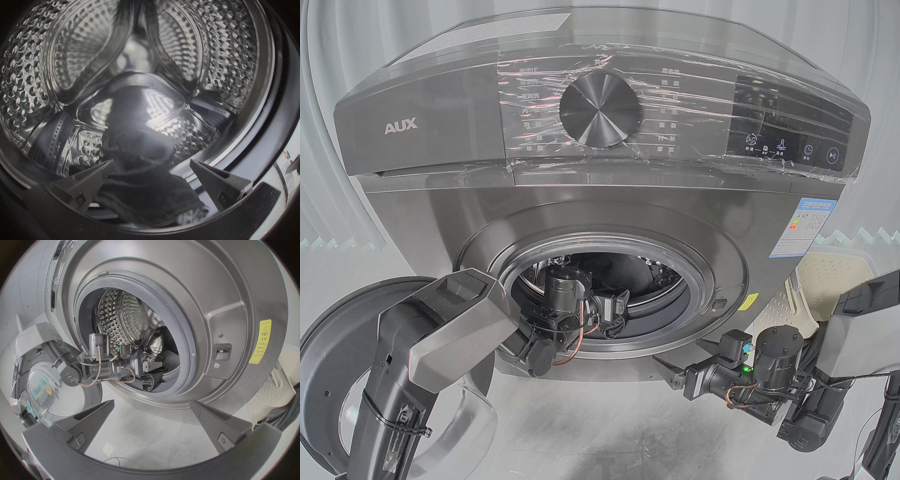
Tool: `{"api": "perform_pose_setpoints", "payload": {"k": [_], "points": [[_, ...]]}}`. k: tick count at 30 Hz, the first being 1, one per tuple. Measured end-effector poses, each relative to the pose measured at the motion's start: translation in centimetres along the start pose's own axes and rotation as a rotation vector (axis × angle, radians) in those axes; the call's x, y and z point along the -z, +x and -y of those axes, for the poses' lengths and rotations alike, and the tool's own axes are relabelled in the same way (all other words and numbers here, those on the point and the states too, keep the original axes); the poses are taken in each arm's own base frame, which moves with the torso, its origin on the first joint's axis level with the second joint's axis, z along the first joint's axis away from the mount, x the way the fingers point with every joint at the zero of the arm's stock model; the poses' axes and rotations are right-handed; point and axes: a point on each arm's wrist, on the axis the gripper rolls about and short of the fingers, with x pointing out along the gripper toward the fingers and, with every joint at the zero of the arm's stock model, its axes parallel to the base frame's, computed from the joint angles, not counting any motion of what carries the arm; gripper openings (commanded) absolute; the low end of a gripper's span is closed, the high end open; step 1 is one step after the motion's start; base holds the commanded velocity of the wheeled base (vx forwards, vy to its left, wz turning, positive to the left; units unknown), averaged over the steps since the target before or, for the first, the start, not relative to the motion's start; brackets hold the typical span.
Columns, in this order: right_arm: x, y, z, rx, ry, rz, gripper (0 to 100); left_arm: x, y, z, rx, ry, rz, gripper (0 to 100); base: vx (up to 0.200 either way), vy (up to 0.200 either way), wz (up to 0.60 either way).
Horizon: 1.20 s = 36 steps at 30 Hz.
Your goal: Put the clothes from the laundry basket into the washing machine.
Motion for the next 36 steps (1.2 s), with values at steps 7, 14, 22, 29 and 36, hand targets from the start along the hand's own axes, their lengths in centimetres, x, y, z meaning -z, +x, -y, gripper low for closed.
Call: {"api": "perform_pose_setpoints", "payload": {"k": [7,14,22,29,36], "points": [[0.0,0.0,0.0,0.0,0.0,-0.001,100,1.0,-1.6,0.7,0.038,0.053,-0.069,100,0.0,0.0,0.0],[0.0,0.0,-0.1,-0.002,-0.001,-0.001,100,1.6,-1.6,0.8,0.041,0.062,-0.086,0,0.0,0.0,0.0],[0.0,0.0,-0.1,-0.005,-0.001,-0.001,100,1.9,-1.2,0.9,0.044,0.06,-0.083,0,0.0,0.0,0.0],[0.0,0.0,-0.2,-0.006,-0.001,0.0,100,-0.2,0.3,0.5,0.02,0.038,0.017,0,0.0,0.0,0.0],[0.0,0.0,-0.2,-0.006,-0.002,0.0,100,-3.2,2.4,-0.6,-0.029,0.011,0.165,0,0.0,0.0,0.0]]}}
